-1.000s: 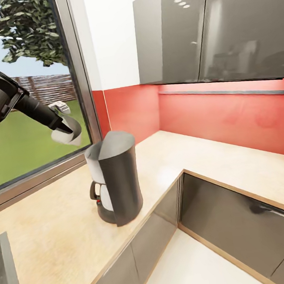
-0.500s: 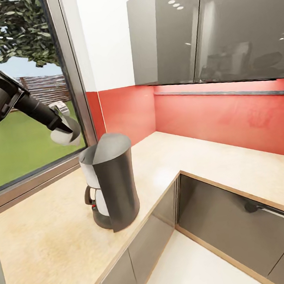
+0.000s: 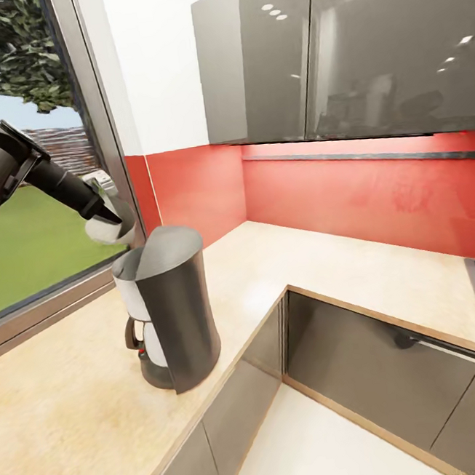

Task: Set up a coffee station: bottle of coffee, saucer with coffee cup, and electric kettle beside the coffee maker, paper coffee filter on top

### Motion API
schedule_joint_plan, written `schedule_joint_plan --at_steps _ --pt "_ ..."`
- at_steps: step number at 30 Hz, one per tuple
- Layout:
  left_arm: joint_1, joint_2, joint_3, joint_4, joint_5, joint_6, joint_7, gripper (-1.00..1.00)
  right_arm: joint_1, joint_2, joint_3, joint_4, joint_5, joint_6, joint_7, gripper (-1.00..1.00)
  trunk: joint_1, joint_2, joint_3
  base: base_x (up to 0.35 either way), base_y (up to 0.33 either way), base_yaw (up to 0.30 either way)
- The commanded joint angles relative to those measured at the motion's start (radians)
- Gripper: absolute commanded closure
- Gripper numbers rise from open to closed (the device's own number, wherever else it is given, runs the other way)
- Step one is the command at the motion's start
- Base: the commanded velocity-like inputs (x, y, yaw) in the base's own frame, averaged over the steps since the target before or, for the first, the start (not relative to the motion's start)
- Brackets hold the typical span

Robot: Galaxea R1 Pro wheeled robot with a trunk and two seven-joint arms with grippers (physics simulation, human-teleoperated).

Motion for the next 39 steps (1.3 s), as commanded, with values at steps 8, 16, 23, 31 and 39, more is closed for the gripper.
schedule_joint_plan --at_steps 8,16,23,31,39 --pt "-0.001 0.002 0.0 -0.001 -0.005 -0.049 -0.007 1.0 0.0 0.0 -0.001 0.0 0.0 -0.002 0.0 -1.0 0.001 -0.002 -0.002 0.0 0.0 -0.055" --pt "0.001 0.004 -0.001 0.0 -0.005 -0.09 -0.007 1.0 0.0 -0.001 -0.001 0.001 0.001 -0.002 -0.001 -1.0 0.001 -0.002 -0.002 0.0 0.0 -0.002" --pt "0.002 0.004 -0.024 0.0 -0.005 -0.094 -0.007 1.0 0.0 -0.003 -0.001 0.0 0.002 -0.002 -0.001 -1.0 0.001 -0.002 -0.002 0.0 0.0 0.0" --pt "0.001 0.001 -0.037 -0.002 -0.005 -0.095 -0.007 1.0 0.0 -0.002 -0.002 0.0 0.0 -0.004 -0.001 -1.0 0.001 -0.002 -0.002 -0.055 0.0 0.0" --pt "0.0 0.001 -0.037 -0.002 -0.006 -0.095 -0.007 1.0 0.0 -0.002 -0.002 0.0 0.0 -0.004 -0.001 -1.0 0.001 -0.002 -0.002 -0.2 0.0 0.0"
